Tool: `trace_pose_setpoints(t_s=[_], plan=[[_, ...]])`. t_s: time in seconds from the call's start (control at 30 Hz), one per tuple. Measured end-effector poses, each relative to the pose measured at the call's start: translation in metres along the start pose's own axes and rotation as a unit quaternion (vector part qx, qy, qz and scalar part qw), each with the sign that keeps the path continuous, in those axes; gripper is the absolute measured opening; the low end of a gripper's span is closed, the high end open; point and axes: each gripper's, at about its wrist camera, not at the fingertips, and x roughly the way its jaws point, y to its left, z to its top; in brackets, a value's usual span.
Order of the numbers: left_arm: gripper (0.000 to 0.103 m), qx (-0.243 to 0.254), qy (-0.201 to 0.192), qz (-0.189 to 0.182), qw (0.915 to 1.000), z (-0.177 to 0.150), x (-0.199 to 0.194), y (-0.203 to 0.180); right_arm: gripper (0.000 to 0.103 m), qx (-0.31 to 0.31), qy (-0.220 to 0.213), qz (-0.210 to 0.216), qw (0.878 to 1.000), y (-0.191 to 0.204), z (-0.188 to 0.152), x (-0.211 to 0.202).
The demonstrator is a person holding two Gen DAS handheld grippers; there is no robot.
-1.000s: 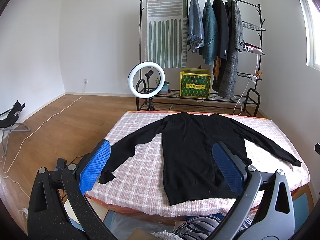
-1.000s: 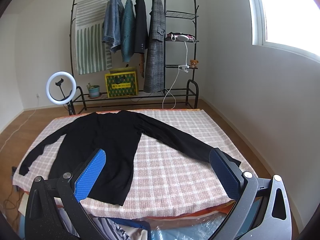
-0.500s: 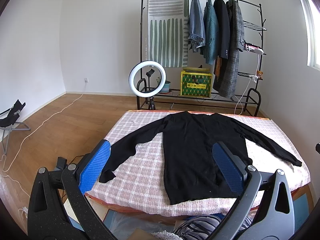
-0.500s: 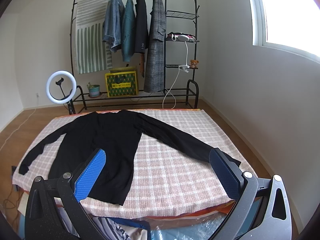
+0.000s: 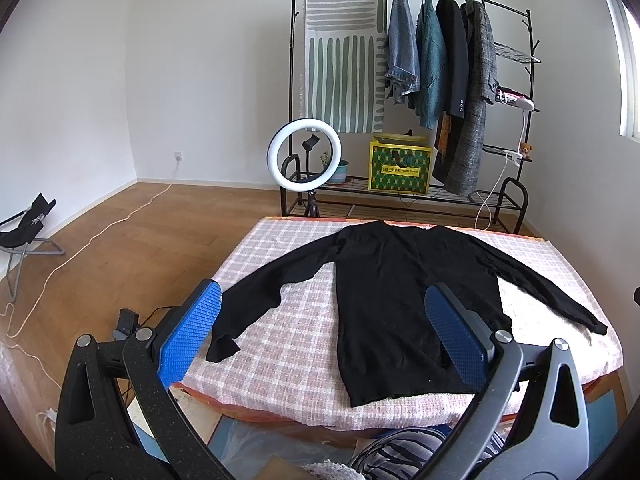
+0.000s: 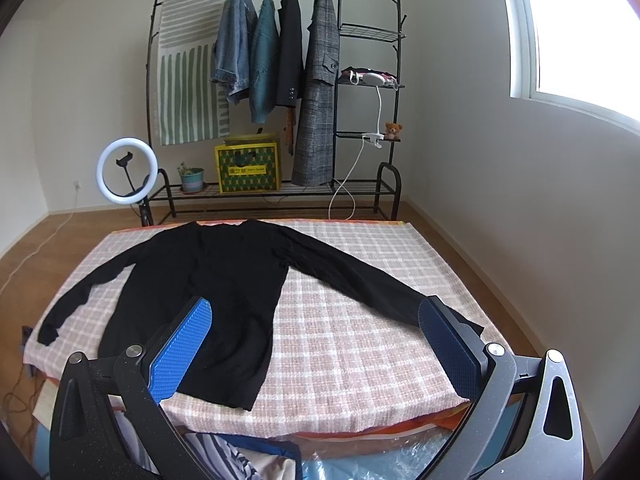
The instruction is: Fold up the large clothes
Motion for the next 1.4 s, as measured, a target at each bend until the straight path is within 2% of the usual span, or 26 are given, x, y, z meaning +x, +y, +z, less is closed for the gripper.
trace_pose_setpoints(t_s=[0.33, 0.47, 0.6, 0.73, 0.8, 0.83, 0.87, 0.9, 0.97, 1.0, 1.07, 1.13, 1.2, 1.27, 1.4], plan=[[0.103, -0.013, 0.007, 0.034, 0.9993, -0.013, 0.006, 0.035, 0.103, -0.013, 0.005, 0.012, 1.0, 0.025, 0.002, 0.005], [0.103, -0.033, 0.012, 0.044, 0.9984, -0.023, 0.014, 0.064, 0.103, -0.023, 0.008, 0.022, 0.999, 0.041, 0.003, 0.009], [0.103, -0.057, -0.002, 0.035, 0.9978, -0.039, 0.024, 0.101, 0.103, -0.027, -0.001, 0.035, 0.999, 0.055, 0.002, 0.015], [0.103, -0.076, 0.028, 0.041, 0.9958, -0.056, 0.05, 0.135, 0.103, -0.021, 0.001, 0.061, 0.998, 0.067, 0.003, 0.024], [0.099, -0.086, 0.048, 0.039, 0.9944, -0.067, 0.069, 0.153, 0.103, -0.022, -0.002, 0.073, 0.997, 0.072, 0.003, 0.028], [0.093, -0.091, 0.06, 0.039, 0.9933, -0.073, 0.079, 0.162, 0.103, -0.022, -0.005, 0.079, 0.997, 0.074, 0.002, 0.029], [0.083, -0.103, 0.075, 0.039, 0.9911, -0.08, 0.092, 0.173, 0.103, -0.022, -0.007, 0.083, 0.996, 0.077, 0.001, 0.03], [0.079, -0.115, 0.089, 0.036, 0.9888, -0.085, 0.103, 0.183, 0.103, -0.022, -0.005, 0.087, 0.996, 0.079, 0.001, 0.032], [0.07, -0.155, 0.123, 0.007, 0.9801, -0.098, 0.129, 0.205, 0.103, -0.018, 0.005, 0.094, 0.995, 0.081, 0.001, 0.036], [0.067, -0.184, 0.142, -0.009, 0.9726, -0.106, 0.143, 0.217, 0.103, -0.015, 0.011, 0.098, 0.995, 0.082, 0.001, 0.039], [0.051, -0.244, 0.172, -0.033, 0.9538, -0.123, 0.171, 0.238, 0.103, -0.011, 0.025, 0.106, 0.994, 0.084, 0.0, 0.044], [0.049, -0.278, 0.188, -0.051, 0.9407, -0.134, 0.194, 0.248, 0.103, -0.013, 0.034, 0.109, 0.993, 0.086, 0.0, 0.048], [0.049, -0.295, 0.204, -0.057, 0.9317, -0.143, 0.217, 0.252, 0.103, -0.016, 0.044, 0.109, 0.993, 0.088, -0.002, 0.051], [0.049, -0.303, 0.22, -0.076, 0.9241, -0.149, 0.238, 0.252, 0.103, -0.016, 0.053, 0.109, 0.992, 0.089, -0.003, 0.053], [0.049, -0.318, 0.244, -0.06, 0.914, -0.157, 0.274, 0.251, 0.103, -0.013, 0.061, 0.106, 0.992, 0.085, -0.006, 0.054]])
